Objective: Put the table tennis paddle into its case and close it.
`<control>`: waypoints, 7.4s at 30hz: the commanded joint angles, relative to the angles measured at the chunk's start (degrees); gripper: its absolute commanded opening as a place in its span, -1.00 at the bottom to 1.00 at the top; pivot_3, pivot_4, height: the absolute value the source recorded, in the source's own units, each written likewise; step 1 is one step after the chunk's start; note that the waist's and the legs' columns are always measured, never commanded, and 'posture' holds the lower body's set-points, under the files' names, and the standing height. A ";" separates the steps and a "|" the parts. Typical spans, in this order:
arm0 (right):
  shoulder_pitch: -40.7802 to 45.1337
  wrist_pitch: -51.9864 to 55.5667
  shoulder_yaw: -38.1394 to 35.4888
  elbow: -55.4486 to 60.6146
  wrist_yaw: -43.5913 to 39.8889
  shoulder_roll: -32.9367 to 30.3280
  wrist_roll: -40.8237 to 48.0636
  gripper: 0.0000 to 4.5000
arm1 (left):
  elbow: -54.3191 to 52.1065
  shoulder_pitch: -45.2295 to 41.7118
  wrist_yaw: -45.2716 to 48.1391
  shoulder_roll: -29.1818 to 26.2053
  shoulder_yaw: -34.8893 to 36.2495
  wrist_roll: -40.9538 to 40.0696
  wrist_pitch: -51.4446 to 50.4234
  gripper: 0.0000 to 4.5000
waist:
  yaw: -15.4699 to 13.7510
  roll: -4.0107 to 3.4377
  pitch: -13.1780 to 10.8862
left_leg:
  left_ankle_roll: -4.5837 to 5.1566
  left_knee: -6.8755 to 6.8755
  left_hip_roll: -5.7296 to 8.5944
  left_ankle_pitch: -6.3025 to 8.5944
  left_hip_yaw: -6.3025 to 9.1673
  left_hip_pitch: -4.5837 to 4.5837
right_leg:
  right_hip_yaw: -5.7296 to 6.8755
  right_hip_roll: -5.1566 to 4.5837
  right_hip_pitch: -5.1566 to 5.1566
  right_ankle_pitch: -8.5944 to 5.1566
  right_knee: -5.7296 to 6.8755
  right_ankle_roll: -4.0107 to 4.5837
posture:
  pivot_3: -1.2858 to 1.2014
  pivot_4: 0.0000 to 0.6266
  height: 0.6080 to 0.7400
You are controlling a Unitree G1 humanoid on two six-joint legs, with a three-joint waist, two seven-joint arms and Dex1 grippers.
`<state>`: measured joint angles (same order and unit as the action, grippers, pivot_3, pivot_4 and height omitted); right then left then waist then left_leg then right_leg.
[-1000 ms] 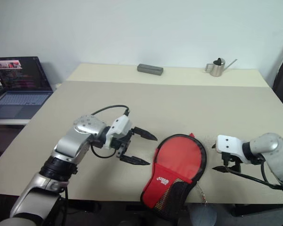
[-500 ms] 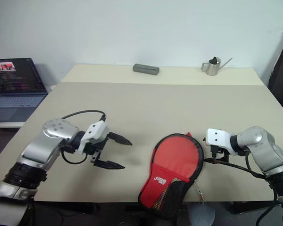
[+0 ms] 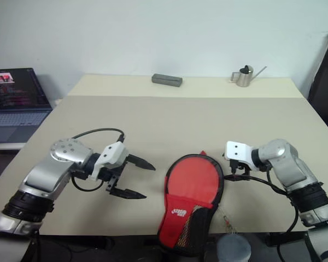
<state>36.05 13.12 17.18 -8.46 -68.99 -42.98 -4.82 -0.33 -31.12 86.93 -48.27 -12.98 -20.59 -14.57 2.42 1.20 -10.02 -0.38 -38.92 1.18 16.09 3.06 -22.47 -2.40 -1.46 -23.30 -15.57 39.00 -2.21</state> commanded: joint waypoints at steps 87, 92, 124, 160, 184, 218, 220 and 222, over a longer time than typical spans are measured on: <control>13.23 47.18 -16.58 -11.35 33.82 14.98 20.61 -0.98 | 3.47 -2.78 -1.97 3.96 3.98 0.16 -0.03 1.00 | -0.37 -0.03 -0.02 | 0.03 0.04 0.09 -0.04 0.06 -0.17 | 0.09 -0.15 -0.14 0.17 -0.02 0.04 | 0.03 -0.52 1.00; 12.89 46.79 -15.35 -10.56 33.46 15.14 20.85 -0.98 | 3.56 -3.03 -1.90 4.26 3.80 0.37 -0.01 1.00 | -0.42 -0.03 -0.02 | 0.04 0.06 0.08 -0.04 0.04 -0.22 | 0.07 -0.14 -0.21 0.16 -0.03 0.04 | 0.03 -0.52 1.00; 0.11 52.18 -25.27 26.22 16.04 -5.30 37.79 0.50 | 21.15 -17.14 -0.23 18.58 -1.70 6.19 8.87 1.00 | -0.93 -0.05 -0.14 | 0.06 0.05 0.11 -0.02 0.07 -0.47 | 0.11 -0.13 -0.30 0.11 -0.19 -0.04 | 0.03 -0.52 1.00; -50.36 40.27 -51.58 62.46 2.76 -25.03 47.16 0.99 | 58.64 -29.62 2.84 35.35 -4.70 19.45 34.33 1.00 | -1.31 0.31 -0.34 | 0.07 -0.03 0.10 -0.02 0.03 -0.28 | 0.08 0.16 -0.04 0.06 -0.16 -0.14 | 0.03 -0.52 1.00; -45.75 22.11 -29.53 51.32 4.29 -24.78 31.48 0.99 | 56.09 -26.72 4.84 32.58 -5.74 18.97 34.08 1.00 | -1.15 0.32 -0.34 | 0.06 -0.06 0.09 -0.02 0.07 -0.18 | 0.08 0.15 0.02 0.07 -0.10 -0.12 | 0.03 -0.52 1.00; -38.50 36.60 -31.98 54.38 8.92 -20.58 48.30 -0.88 | 51.04 -23.24 5.57 32.33 -7.16 18.29 31.54 1.00 | -1.28 0.31 -0.34 | 0.05 -0.09 0.11 -0.03 0.09 -0.19 | 0.07 0.12 0.02 0.08 -0.07 -0.10 | 0.03 -0.52 1.00; -38.03 40.28 -33.48 55.39 10.86 -19.66 54.25 -0.88 | 50.81 -23.11 5.56 32.42 -7.23 18.31 31.31 1.00 | -1.33 0.31 -0.34 | 0.06 -0.09 0.11 -0.03 0.11 -0.20 | 0.09 0.12 0.02 0.08 -0.08 -0.10 | 0.03 -0.52 1.00; -37.97 42.97 -34.58 56.06 13.03 -18.95 59.26 -0.88 | 50.65 -23.03 5.56 32.47 -7.33 18.30 31.12 1.00 | -1.42 0.31 -0.34 | 0.06 -0.09 0.11 -0.03 0.14 -0.21 | 0.11 0.12 0.02 0.08 -0.08 -0.10 | 0.03 -0.52 1.00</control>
<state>-2.35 53.77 -15.17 45.01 -57.18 -62.34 48.59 52.15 -54.19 88.76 -16.06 -19.89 -1.65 16.67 1.00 1.51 -10.35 -0.32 -39.01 1.29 16.06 3.19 -22.68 -2.31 -1.34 -23.28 -15.50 38.93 -2.31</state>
